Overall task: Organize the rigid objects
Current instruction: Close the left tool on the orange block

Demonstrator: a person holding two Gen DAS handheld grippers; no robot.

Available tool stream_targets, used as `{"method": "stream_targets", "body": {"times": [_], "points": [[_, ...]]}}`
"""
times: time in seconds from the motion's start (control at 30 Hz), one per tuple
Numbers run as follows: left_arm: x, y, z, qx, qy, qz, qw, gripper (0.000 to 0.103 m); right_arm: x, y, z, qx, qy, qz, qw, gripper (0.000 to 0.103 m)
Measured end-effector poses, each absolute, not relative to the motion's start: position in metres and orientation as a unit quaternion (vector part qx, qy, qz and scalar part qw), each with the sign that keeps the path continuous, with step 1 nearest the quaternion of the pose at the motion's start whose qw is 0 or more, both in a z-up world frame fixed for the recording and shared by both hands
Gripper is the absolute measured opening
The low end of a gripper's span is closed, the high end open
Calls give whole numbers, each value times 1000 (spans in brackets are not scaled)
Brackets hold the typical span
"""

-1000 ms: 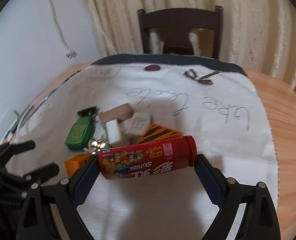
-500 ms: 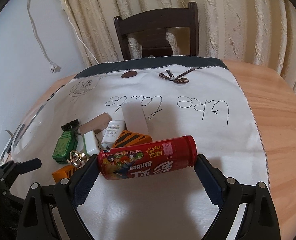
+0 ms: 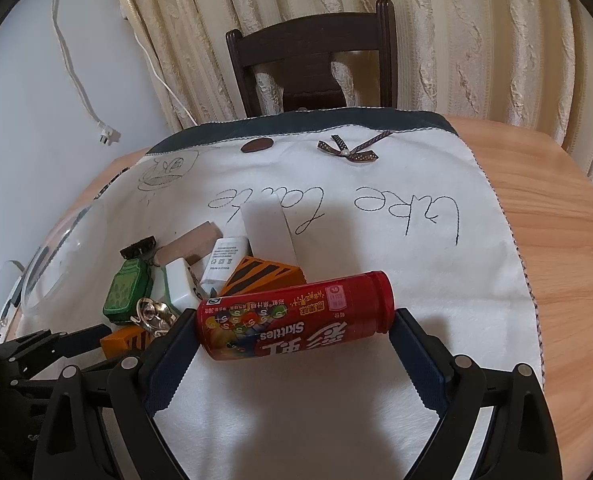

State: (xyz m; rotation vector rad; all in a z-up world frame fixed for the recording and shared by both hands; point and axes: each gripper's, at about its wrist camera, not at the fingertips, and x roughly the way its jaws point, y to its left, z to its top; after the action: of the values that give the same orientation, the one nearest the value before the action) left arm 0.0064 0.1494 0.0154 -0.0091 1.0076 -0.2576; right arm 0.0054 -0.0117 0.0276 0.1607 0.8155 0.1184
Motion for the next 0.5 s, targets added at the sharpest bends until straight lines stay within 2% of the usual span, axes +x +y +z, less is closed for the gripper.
{"method": "stream_targets", "body": {"times": [0.17, 0.5], "points": [[0, 147, 18, -6, 478, -146, 866, 38, 5, -12, 27, 76, 395, 56, 914, 96], [-10, 153, 23, -2, 470, -148, 870, 33, 5, -10, 28, 73, 393, 58, 915, 96]]}}
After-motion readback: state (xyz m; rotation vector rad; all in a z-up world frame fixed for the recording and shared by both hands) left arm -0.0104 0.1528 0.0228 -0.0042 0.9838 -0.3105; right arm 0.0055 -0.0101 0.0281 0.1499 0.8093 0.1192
